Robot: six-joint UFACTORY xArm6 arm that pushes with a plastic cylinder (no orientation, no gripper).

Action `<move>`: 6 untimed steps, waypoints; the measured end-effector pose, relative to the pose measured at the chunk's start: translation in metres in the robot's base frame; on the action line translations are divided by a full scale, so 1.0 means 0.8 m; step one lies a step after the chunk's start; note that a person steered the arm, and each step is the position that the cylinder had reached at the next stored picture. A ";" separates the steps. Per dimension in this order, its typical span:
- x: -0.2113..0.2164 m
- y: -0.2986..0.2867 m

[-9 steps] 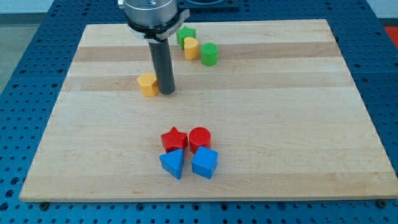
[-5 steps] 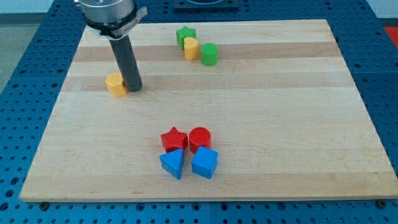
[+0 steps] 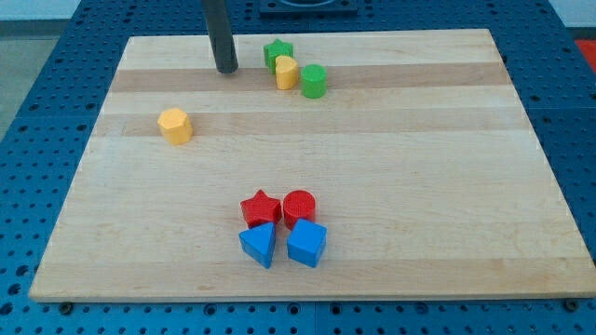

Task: Separate green star and yellow heart

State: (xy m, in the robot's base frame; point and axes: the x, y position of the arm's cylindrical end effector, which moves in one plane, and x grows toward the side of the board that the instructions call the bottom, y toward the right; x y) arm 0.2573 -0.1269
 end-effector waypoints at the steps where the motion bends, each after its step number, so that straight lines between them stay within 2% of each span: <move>1: -0.031 0.015; 4: -0.008 0.134; 6: 0.036 0.152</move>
State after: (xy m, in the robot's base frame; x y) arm 0.2865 -0.0057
